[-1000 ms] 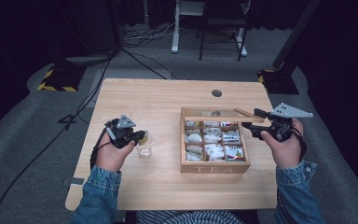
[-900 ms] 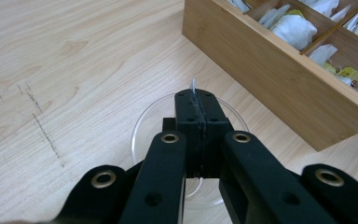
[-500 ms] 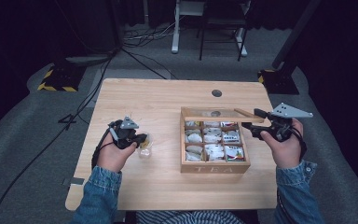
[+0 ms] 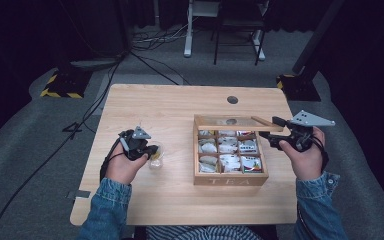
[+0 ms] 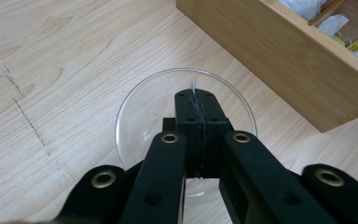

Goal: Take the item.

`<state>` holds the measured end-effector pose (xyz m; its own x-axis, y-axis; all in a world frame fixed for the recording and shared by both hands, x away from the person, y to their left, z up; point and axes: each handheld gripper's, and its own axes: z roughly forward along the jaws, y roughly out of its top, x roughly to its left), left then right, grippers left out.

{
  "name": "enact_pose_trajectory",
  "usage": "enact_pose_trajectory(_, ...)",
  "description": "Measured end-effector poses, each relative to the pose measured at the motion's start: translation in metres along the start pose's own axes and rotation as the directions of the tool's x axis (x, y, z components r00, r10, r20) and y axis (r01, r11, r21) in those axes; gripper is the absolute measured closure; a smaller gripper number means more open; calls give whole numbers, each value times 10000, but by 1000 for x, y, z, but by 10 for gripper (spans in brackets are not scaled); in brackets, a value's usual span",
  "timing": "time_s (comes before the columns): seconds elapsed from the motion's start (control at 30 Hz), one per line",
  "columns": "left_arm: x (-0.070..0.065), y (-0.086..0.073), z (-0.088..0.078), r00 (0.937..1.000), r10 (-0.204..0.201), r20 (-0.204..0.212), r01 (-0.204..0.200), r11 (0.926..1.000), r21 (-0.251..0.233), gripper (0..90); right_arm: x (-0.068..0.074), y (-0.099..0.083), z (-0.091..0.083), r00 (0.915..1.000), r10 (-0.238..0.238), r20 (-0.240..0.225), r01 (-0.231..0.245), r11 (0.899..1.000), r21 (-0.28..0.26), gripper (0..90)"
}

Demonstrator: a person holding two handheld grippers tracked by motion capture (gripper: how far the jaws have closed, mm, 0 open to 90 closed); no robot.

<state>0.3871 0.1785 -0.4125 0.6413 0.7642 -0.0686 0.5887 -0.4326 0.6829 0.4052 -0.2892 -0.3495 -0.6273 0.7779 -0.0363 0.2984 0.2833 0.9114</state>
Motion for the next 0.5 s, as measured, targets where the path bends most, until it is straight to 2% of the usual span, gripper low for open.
enact_pose_trajectory(0.2, 2, -1, -2, 10000, 52, -40, -52, 10000, -18, 888, 0, 0, 0, 10000, 6, -16, -6, 10000, -4, 305)
enact_pose_trajectory(0.3, 2, -2, -2, 10000, -62, 9, 62, 10000, -3, 886, 0, 0, 0, 10000, 17, -17, -17, 10000, -3, 305)
enact_pose_trajectory(0.37, 2, -2, -1, 10000, -37, -66, 37, 9999, -107, 830, 0, 0, 0, 10000, 8, -18, -8, 10000, 2, 304)
enact_pose_trajectory(0.43, 2, -1, -2, 9995, 98, -303, -107, 9995, -295, 727, 0, 0, 0, 10000, 9, -16, -9, 10000, -1, 304)
enact_pose_trajectory(0.5, 2, 0, -4, 9996, 64, -272, -77, 9987, -506, 667, 0, 0, 0, 10000, 14, -21, -14, 10000, -2, 304)
